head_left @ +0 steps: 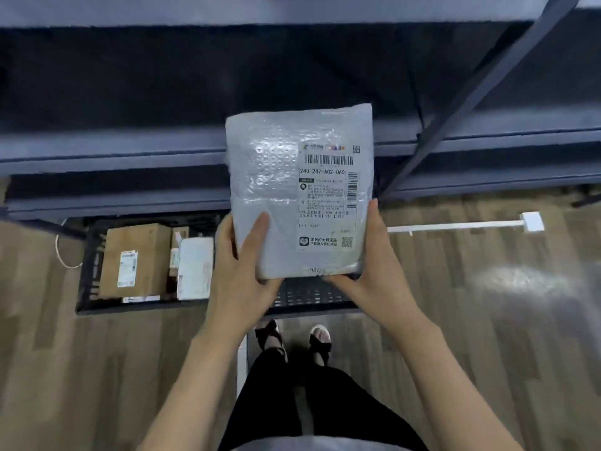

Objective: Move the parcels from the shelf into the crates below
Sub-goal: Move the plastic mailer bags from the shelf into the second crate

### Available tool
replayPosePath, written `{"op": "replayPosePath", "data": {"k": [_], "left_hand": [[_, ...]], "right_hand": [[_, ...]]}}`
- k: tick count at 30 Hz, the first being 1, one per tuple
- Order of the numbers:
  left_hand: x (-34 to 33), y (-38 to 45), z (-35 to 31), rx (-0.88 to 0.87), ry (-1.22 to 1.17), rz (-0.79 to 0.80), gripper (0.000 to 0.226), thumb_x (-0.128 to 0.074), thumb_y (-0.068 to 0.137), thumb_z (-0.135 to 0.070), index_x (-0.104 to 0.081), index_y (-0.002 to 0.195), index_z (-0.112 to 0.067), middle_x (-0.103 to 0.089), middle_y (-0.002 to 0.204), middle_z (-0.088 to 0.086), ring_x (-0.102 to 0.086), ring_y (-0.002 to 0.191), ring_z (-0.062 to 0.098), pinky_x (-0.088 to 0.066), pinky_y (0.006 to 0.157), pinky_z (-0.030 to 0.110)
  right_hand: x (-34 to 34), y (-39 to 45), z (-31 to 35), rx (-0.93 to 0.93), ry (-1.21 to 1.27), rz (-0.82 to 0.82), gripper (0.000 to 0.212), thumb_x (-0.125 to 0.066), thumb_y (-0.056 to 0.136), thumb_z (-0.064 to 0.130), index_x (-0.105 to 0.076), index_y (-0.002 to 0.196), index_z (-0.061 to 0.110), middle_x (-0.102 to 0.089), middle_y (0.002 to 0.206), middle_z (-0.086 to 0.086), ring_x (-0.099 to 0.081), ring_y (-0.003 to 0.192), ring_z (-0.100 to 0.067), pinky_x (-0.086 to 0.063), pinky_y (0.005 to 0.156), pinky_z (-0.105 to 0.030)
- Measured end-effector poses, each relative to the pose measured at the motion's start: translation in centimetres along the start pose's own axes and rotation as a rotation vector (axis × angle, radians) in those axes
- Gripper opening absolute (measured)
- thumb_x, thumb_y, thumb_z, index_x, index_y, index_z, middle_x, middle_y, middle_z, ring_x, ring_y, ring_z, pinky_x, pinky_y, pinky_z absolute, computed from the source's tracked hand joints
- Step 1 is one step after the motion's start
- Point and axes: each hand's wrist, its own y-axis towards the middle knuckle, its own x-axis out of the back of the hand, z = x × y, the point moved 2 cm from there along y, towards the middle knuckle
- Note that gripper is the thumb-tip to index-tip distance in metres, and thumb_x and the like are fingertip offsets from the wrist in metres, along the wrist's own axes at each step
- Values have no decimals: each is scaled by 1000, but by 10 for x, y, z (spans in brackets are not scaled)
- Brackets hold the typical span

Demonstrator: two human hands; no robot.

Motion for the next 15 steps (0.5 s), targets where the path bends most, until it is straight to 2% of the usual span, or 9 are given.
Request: {"op": "replayPosePath", "data": {"k": [2,5,7,9,10,12,13,15], "left_hand": [[-27,-23,19,123,-11,114,94,-79,70,-8,-24,141,-36,-14,148,10,-20,135,14,-30,105,29],[-67,-59,46,219,-9,225,94,-81,71,-15,-25,144,-36,-15,149,10,-27,136,22,-32,101,29],[-93,-82,65,278,-21,284,95,-80,73,-21,-21,145,-39,-17,148,8,-31,135,25,-35,102,32],[-118,-101,82,402,-42,363,95,-78,75,-28,-16,145,-46,-14,151,6,-27,138,23,-32,106,33],[-131,-109,90,463,-44,399,94,-76,76,-31,-14,145,-46,-12,152,5,-26,138,20,-29,106,29],[-161,-123,108,544,-38,456,93,-76,76,-33,-16,147,-41,-9,153,3,-26,137,17,-27,102,21],[-175,-126,117,565,-37,477,93,-76,76,-34,-17,148,-39,-9,153,3,-27,137,19,-27,103,23],[-206,-130,140,589,-28,527,95,-77,74,-37,-19,149,-36,-13,151,6,-31,135,24,-34,108,35]], "right_hand": [[-18,-14,-37,-100,-33,52,112,-79,74,36,-1,153,17,-19,157,3,-22,143,-11,-36,110,-42],[-47,-37,-90,-237,-69,151,117,-80,72,42,0,153,18,-12,159,2,-13,145,-9,-28,115,-39],[-65,-48,-125,-300,-69,232,121,-83,69,40,1,153,19,-11,159,4,-13,144,-8,-27,116,-36],[-81,-58,-159,-365,-81,321,126,-85,67,34,7,153,21,-10,158,5,-13,143,-7,-24,114,-30],[-88,-62,-177,-398,-79,362,127,-85,66,32,8,152,23,-13,157,5,-15,142,-8,-24,113,-30],[-101,-64,-210,-451,-53,411,126,-84,59,35,3,151,29,-25,152,5,-25,138,-10,-32,111,-39],[-108,-62,-226,-472,-45,434,125,-82,55,39,-1,150,30,-31,147,7,-29,135,-11,-38,107,-42],[-123,-55,-259,-511,-31,485,118,-79,50,47,-11,146,32,-40,137,8,-36,129,-12,-44,97,-41]]}}
